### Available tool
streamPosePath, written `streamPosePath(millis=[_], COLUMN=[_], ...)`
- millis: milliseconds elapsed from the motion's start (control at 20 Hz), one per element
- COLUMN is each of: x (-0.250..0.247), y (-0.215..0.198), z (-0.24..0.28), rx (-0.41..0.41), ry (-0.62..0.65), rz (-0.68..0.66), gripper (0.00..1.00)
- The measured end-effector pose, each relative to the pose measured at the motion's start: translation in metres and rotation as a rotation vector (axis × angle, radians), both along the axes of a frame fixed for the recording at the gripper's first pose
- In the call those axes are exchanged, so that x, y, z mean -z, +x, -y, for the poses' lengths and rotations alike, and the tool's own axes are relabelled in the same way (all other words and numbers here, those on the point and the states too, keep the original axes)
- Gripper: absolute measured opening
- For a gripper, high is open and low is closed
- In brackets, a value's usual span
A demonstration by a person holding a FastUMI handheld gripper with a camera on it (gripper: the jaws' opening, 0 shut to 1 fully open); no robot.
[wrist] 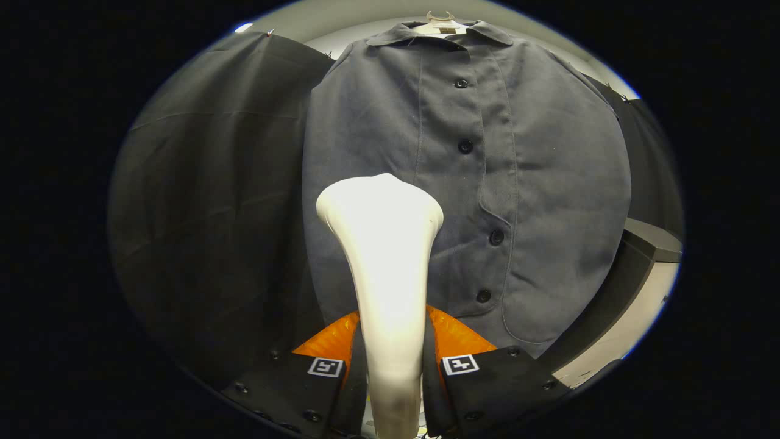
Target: Iron the clothes twice with a garment steamer, once on the left side and once on the right side.
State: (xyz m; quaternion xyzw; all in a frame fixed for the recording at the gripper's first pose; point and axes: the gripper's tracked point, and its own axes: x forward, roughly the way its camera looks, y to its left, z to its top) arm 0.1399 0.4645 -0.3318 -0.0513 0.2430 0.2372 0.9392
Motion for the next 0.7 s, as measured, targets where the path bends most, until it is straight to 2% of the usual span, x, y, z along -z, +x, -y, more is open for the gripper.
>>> streamPosePath(millis=[350, 700], x=[-0.076, -0.158], y=[-0.007, -0.004], z=[0.018, 0.074], rx=[0.041, 0.106], ry=[0.101, 0.107], rz=[0.099, 0.227], gripper=[0.45, 0.45])
